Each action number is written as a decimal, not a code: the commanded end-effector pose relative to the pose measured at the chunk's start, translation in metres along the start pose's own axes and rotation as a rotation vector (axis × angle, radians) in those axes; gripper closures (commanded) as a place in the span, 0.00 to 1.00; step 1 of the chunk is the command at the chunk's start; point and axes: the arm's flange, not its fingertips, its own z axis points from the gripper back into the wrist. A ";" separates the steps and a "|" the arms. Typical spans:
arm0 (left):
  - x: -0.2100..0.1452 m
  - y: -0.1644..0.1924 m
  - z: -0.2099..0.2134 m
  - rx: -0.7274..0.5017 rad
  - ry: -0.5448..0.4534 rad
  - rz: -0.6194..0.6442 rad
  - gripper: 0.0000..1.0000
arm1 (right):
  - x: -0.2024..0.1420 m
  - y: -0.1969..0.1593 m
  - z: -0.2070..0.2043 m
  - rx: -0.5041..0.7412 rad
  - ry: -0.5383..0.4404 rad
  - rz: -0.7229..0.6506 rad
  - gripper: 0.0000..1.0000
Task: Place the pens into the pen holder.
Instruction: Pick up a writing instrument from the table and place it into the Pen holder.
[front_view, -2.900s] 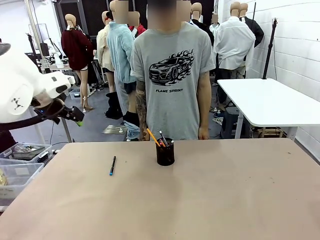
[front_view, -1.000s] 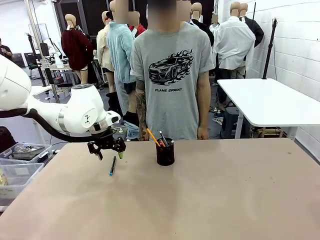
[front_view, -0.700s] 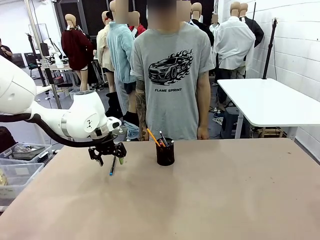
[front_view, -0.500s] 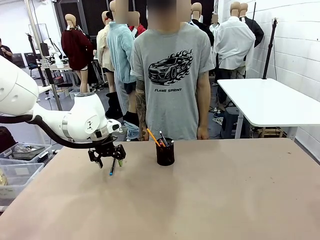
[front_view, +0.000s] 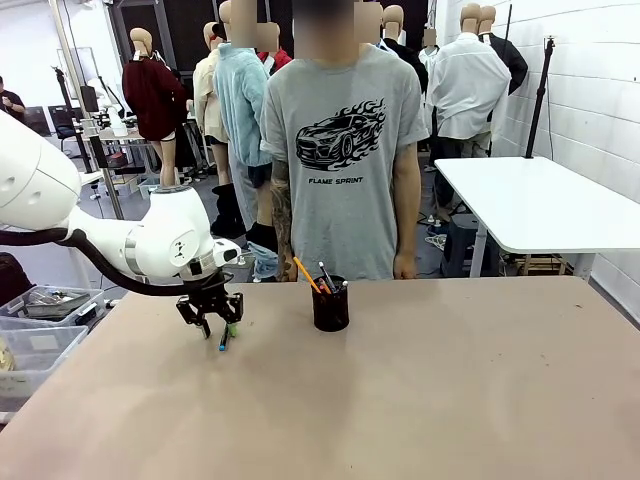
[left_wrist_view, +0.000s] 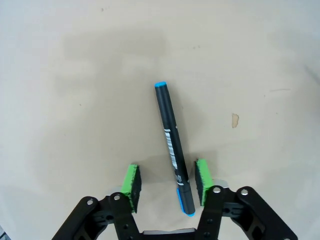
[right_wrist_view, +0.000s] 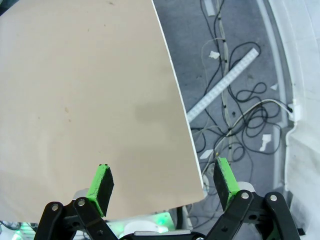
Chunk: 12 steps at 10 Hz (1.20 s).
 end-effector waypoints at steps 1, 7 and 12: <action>0.015 -0.004 -0.012 0.047 -0.007 -0.016 1.00 | -0.002 0.001 -0.001 -0.015 -0.001 -0.001 0.00; 0.008 -0.006 -0.023 0.081 0.083 -0.063 1.00 | -0.002 0.001 -0.001 -0.015 -0.001 -0.001 0.00; -0.011 0.000 0.063 -0.258 -0.161 -0.228 1.00 | -0.002 0.001 -0.001 -0.015 -0.001 -0.001 0.00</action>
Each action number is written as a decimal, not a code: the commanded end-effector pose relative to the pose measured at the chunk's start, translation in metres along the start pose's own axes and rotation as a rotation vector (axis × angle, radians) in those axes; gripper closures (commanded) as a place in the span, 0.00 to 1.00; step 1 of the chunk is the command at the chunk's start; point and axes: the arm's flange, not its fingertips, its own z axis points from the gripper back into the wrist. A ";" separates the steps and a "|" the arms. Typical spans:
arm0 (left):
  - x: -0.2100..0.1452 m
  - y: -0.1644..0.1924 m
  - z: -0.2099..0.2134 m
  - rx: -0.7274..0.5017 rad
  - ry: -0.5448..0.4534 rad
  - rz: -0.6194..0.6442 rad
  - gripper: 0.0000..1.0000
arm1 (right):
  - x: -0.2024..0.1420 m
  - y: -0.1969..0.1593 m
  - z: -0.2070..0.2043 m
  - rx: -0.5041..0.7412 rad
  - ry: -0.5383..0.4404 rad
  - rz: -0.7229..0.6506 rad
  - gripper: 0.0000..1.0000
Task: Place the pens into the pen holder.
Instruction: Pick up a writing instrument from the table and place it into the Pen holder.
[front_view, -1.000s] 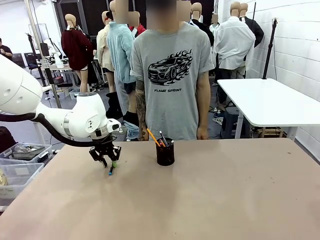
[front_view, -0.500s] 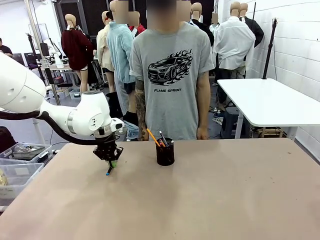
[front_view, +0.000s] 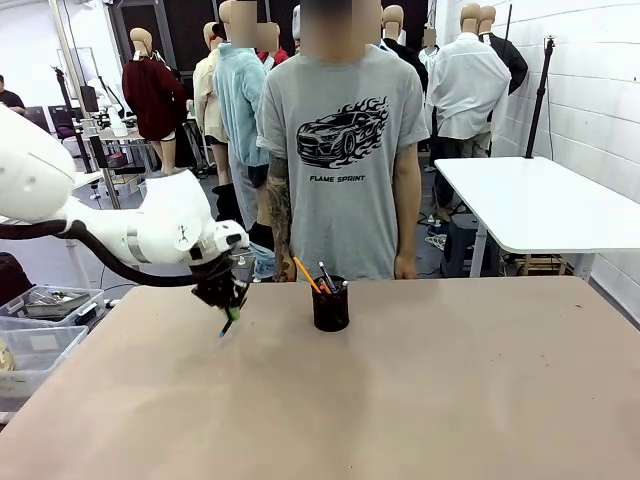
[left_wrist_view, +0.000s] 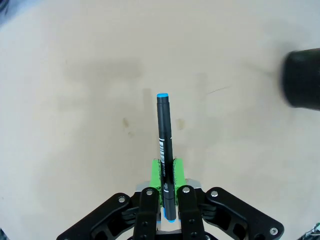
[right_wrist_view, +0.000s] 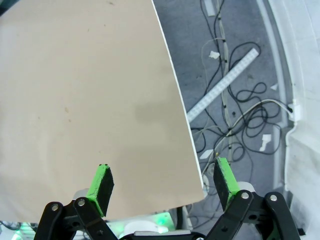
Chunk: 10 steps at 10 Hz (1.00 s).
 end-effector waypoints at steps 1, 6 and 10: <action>-0.011 0.019 0.034 -0.187 -0.143 -0.047 1.00 | -0.002 0.001 -0.001 -0.015 -0.002 -0.002 0.00; 0.008 -0.003 0.058 -0.238 -0.233 -0.082 1.00 | -0.002 0.001 -0.001 -0.015 -0.002 -0.002 0.00; 0.001 -0.018 0.080 -0.580 -0.447 -0.312 1.00 | -0.002 0.001 -0.001 -0.015 -0.002 -0.002 0.00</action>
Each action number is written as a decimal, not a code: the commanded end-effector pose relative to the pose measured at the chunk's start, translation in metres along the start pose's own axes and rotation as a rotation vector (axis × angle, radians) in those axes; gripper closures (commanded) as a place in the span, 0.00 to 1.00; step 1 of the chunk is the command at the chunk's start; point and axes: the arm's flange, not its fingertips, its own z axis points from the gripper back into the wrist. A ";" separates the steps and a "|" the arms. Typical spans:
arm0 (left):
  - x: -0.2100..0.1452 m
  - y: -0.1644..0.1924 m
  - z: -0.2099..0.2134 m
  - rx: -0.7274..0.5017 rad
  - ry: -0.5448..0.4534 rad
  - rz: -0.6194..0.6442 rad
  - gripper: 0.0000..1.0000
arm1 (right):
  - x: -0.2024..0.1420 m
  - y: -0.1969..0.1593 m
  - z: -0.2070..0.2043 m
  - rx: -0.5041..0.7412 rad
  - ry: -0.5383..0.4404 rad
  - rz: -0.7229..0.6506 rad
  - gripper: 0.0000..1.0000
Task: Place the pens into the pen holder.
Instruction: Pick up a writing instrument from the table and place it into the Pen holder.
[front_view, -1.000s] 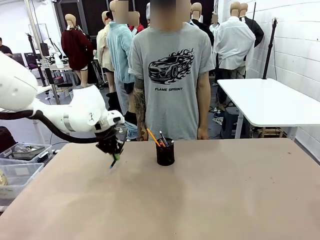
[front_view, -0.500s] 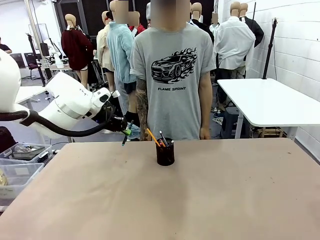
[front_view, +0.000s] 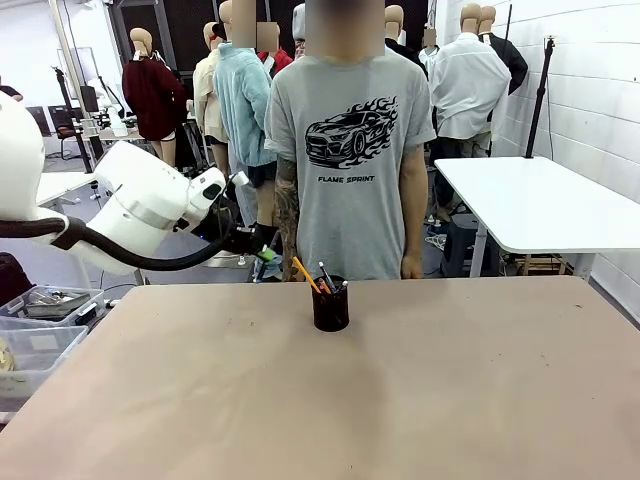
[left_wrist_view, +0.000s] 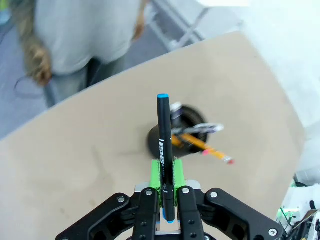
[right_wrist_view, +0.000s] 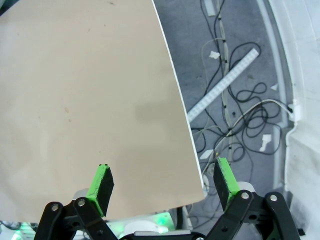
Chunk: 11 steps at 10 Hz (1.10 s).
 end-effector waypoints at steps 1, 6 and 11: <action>-0.015 0.009 0.009 -0.225 -0.053 -0.067 1.00 | -0.003 0.001 -0.001 -0.016 -0.001 -0.003 0.00; -0.003 0.007 -0.048 -0.429 -0.181 -0.131 1.00 | -0.003 0.001 -0.001 -0.016 -0.001 -0.003 0.00; -0.001 0.002 -0.099 -0.425 -0.275 -0.189 1.00 | -0.003 0.001 -0.001 -0.016 -0.001 -0.003 0.00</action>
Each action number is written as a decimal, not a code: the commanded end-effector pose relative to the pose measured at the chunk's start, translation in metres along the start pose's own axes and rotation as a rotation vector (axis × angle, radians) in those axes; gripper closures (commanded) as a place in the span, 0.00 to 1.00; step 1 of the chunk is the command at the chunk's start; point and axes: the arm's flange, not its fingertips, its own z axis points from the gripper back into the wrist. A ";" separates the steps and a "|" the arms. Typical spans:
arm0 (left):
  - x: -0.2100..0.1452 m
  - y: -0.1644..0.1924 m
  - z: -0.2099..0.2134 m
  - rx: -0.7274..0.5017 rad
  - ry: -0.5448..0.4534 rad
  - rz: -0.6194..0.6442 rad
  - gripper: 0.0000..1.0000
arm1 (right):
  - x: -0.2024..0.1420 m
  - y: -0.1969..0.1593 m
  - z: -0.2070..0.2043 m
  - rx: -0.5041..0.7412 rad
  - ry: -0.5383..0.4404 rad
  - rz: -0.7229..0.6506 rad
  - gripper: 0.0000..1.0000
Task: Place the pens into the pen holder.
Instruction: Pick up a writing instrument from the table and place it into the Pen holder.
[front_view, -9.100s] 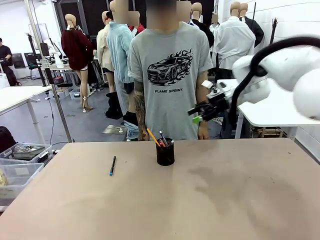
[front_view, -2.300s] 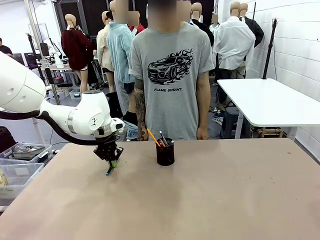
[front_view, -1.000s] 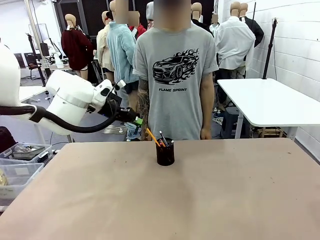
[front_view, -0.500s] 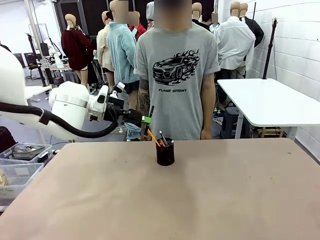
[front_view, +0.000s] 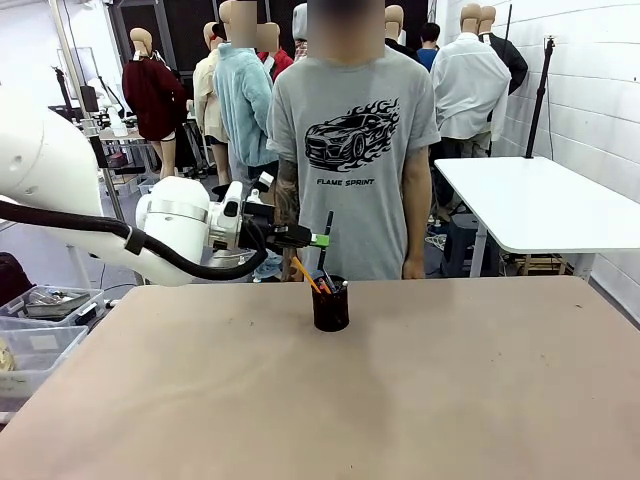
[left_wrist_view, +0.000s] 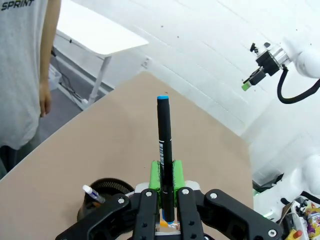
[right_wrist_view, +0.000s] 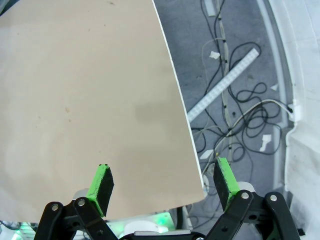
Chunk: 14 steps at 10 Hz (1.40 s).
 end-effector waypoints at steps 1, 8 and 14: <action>-0.009 0.021 -0.013 0.070 -0.029 -0.095 1.00 | -0.003 0.001 -0.001 -0.016 -0.001 -0.003 0.00; -0.031 0.040 -0.026 0.134 -0.036 -0.233 1.00 | -0.003 0.001 -0.001 -0.016 -0.001 -0.003 0.00; -0.047 0.034 -0.028 0.102 0.012 -0.215 1.00 | -0.003 0.001 -0.001 -0.016 -0.001 -0.003 0.00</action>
